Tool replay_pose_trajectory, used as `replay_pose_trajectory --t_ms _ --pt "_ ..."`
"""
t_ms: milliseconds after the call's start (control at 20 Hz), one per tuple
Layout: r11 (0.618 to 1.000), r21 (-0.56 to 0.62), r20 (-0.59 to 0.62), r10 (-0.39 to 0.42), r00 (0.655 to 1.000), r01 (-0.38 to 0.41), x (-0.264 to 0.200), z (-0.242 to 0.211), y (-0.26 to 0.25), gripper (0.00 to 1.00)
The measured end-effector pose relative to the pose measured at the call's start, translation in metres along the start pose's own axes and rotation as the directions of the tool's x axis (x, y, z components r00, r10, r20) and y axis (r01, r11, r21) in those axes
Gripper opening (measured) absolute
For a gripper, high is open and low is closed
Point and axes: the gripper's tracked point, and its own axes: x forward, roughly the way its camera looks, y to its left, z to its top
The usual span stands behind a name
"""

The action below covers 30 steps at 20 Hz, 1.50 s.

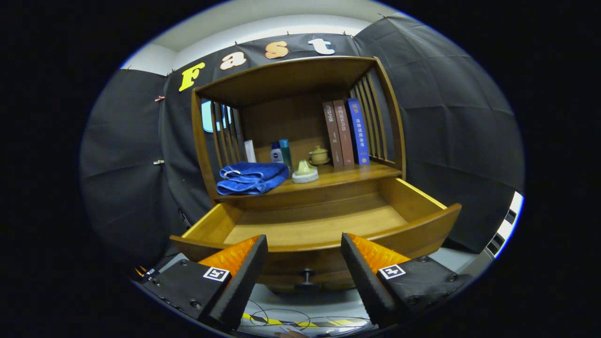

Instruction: Pull open the drawer, take out the items inside it, and place them on the countertop above the cabinet.

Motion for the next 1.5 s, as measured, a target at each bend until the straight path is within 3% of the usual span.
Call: replay_pose_trajectory --t_ms 350,850,1500 --pt "1.000 -0.003 -0.034 -0.004 0.999 0.004 0.015 -0.035 -0.003 1.00" --pt "0.999 -0.028 -0.032 -0.033 0.999 0.032 0.031 -0.034 -0.005 0.99" --pt "0.999 -0.017 -0.030 -0.034 0.999 0.034 0.131 -0.004 0.001 0.99"
